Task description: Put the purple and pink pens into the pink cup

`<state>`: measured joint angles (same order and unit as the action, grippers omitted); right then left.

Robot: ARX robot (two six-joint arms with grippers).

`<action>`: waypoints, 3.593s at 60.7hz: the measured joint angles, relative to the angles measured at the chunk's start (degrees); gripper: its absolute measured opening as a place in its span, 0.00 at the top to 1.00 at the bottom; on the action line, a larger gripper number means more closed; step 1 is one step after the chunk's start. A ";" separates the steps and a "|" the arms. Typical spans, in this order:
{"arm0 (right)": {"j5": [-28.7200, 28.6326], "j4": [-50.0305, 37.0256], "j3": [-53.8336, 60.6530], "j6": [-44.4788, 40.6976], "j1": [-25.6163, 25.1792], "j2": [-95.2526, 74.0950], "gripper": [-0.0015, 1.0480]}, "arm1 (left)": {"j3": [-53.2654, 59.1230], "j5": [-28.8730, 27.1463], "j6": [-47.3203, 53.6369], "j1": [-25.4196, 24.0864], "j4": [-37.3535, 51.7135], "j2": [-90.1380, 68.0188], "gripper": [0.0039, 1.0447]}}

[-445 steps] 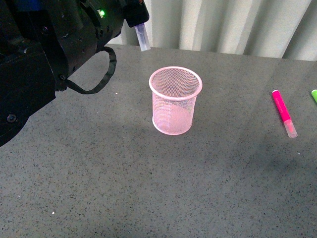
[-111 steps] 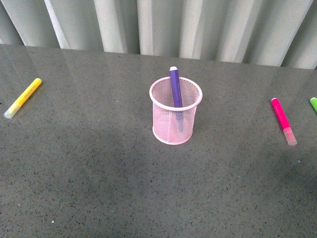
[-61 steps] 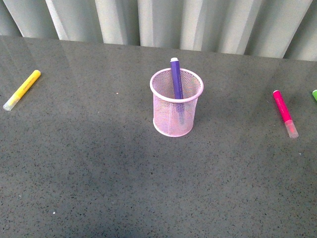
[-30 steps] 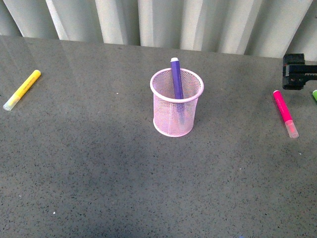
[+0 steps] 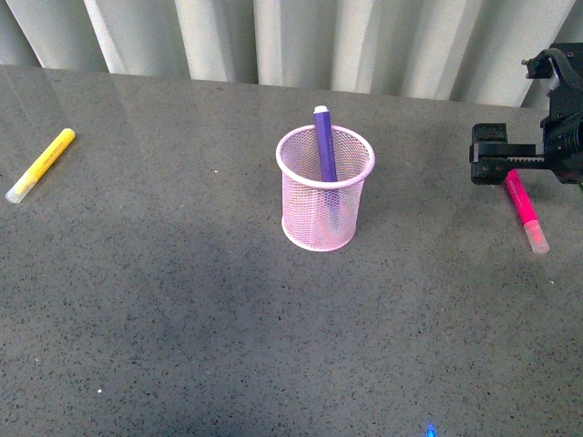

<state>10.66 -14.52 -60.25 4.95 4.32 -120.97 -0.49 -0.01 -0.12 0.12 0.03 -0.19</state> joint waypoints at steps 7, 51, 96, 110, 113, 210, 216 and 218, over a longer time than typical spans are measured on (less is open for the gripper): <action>0.22 0.00 0.00 1.01 0.50 -0.57 0.07 | 0.00 -0.02 0.00 0.00 0.00 0.00 0.06; -0.09 -0.57 -0.37 2.43 -1.01 -4.59 0.07 | 0.00 0.00 0.00 0.00 0.00 0.00 0.06; -4.24 7.17 -3.52 8.11 0.15 -5.42 0.61 | 0.00 0.00 0.00 0.00 0.00 0.00 0.06; -5.68 7.37 -1.36 7.89 -0.68 -3.52 0.88 | 0.00 -0.02 0.00 0.00 0.00 0.00 0.06; -5.42 6.86 -0.74 7.76 -0.94 -3.19 0.89 | 0.00 0.00 0.00 0.00 0.00 0.00 0.06; -3.39 -65.35 13.88 -26.01 22.49 -0.79 0.89 | 0.00 0.00 0.00 0.00 0.00 0.00 0.06; -3.48 -61.13 9.60 -19.87 25.57 -2.58 0.89 | 0.00 0.09 0.00 0.00 0.00 0.00 0.06; -5.51 -59.93 9.09 -18.03 26.36 -2.80 0.89 | 0.00 0.09 0.00 0.00 0.00 0.02 0.06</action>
<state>5.15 -74.46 -51.16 -13.08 30.68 -123.76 -0.49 0.08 -0.12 0.12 0.03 -0.16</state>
